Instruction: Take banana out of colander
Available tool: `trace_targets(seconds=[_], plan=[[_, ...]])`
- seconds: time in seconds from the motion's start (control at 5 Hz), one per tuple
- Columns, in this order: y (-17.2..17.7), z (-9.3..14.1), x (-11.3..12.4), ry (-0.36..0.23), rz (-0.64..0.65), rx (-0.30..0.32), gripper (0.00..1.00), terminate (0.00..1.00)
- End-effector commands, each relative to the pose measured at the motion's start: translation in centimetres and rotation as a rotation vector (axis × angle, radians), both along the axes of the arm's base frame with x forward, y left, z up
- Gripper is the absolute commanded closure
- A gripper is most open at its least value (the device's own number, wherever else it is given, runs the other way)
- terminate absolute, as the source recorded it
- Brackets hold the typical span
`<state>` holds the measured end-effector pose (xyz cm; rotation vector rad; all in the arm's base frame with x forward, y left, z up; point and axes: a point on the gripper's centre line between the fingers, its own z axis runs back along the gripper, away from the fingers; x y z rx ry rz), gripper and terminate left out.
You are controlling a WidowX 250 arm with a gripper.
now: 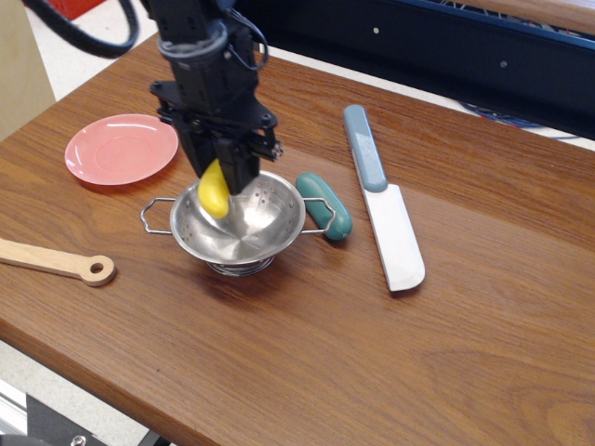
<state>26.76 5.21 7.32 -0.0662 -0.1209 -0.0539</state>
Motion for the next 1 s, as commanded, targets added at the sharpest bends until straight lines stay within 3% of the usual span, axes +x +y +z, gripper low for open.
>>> trace_targets(seconds=[0.0,0.4,0.8], plan=[[5.1,2.2,0.2,-0.049,0.041,0.077,1.00,0.00],[10.0,1.6,-1.2,-0.058,0.035,0.102,1.00,0.00],[13.9,-0.8,-2.1,-0.038,0.055,0.162,1.00,0.00]])
